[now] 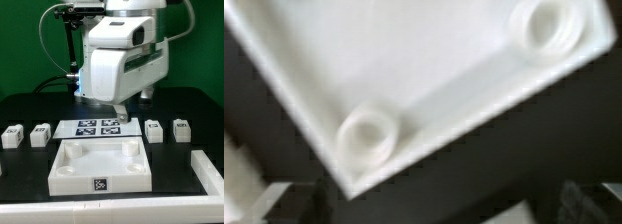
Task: Assemble one leg
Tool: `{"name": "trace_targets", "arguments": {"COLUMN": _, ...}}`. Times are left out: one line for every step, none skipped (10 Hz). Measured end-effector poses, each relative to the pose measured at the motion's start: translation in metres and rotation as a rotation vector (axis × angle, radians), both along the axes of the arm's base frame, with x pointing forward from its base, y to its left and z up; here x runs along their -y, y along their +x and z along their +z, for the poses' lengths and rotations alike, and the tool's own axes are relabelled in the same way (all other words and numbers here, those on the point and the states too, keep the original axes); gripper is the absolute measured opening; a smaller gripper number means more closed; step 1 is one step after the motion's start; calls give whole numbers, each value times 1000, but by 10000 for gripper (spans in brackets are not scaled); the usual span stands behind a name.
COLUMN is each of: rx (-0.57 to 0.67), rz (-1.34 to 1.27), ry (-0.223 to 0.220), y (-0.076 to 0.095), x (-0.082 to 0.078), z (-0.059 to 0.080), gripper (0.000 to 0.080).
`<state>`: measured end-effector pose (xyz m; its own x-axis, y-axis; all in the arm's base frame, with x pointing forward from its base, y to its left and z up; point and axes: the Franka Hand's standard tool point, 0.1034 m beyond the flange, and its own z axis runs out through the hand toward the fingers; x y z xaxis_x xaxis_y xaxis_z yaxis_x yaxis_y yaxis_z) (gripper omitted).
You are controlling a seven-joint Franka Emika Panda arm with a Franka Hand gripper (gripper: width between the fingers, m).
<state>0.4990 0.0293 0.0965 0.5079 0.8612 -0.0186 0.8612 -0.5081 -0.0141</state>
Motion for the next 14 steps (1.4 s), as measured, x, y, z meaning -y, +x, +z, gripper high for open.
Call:
{"name": "trace_targets", "arguments": {"rx": 0, "rz": 85, "ry": 4, "y": -22, "x": 13, "z": -14, "gripper": 650}}
{"name": "trace_targets", "arguments": {"rx": -2, "rz": 217, "ry": 11, "y": -40, "x": 26, "z": -29, "gripper": 650}}
{"name": "trace_targets", "arguments": {"rx": 5, "rz": 357, "ry": 19, "y": -49, "x": 35, "z": -41, "gripper": 650}}
{"name": "trace_targets", "arguments": {"rx": 7, "rz": 456, "ry": 27, "y": -51, "x": 39, "z": -53, "gripper": 650}}
{"name": "trace_targets", "arguments": {"rx": -6, "rz": 521, "ry": 36, "y": -56, "x": 40, "z": -67, "gripper": 650}}
{"name": "trace_targets", "arguments": {"rx": -26, "rz": 609, "ry": 43, "y": -61, "x": 40, "z": -77, "gripper": 650}}
{"name": "trace_targets", "arguments": {"rx": -18, "rz": 595, "ry": 46, "y": -62, "x": 39, "z": -84, "gripper": 650}}
{"name": "trace_targets", "arguments": {"rx": -15, "rz": 591, "ry": 47, "y": -62, "x": 40, "z": -88, "gripper": 650}}
{"name": "trace_targets", "arguments": {"rx": -18, "rz": 591, "ry": 48, "y": -63, "x": 41, "z": -88, "gripper": 650}}
{"name": "trace_targets", "arguments": {"rx": -19, "rz": 591, "ry": 48, "y": -63, "x": 41, "z": -88, "gripper": 515}}
{"name": "trace_targets", "arguments": {"rx": -19, "rz": 590, "ry": 48, "y": -64, "x": 41, "z": -89, "gripper": 375}}
{"name": "trace_targets", "arguments": {"rx": -20, "rz": 590, "ry": 48, "y": -64, "x": 41, "z": -89, "gripper": 375}}
{"name": "trace_targets", "arguments": {"rx": -20, "rz": 590, "ry": 48, "y": -64, "x": 41, "z": -89, "gripper": 240}}
{"name": "trace_targets", "arguments": {"rx": -20, "rz": 590, "ry": 48, "y": -64, "x": 41, "z": -89, "gripper": 240}}
